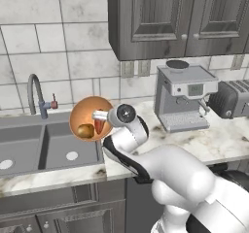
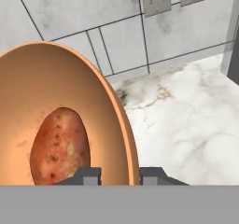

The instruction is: Dump the sweet potato and potato from the bowl so the bowl can be washed. Place the bowl in the sink after clearing the leftovers.

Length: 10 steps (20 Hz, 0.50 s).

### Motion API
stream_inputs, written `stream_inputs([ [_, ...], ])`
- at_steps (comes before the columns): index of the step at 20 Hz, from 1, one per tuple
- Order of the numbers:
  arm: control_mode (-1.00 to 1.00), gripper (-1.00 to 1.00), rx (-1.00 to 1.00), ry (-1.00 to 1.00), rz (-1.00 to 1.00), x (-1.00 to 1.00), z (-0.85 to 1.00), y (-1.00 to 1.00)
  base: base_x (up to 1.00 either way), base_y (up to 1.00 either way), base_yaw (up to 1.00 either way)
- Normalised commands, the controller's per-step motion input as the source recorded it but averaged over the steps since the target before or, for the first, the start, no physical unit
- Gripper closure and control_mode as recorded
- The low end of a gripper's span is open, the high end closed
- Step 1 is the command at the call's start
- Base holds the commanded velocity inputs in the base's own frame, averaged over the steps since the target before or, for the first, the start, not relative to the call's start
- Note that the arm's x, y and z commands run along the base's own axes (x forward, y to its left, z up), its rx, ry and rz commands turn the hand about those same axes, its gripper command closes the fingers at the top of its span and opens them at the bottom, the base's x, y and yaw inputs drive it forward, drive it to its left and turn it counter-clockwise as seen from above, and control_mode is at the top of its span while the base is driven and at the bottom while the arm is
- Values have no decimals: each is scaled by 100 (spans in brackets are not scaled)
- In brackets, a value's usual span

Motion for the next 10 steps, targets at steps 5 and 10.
stream_inputs([
  [5, -100, 100, -10, 9, 0, 2, -7, 5, 0, 0, 0],
  [10, -100, 100, -11, 4, 0, 17, -2, 9, 0, 0, 0],
])
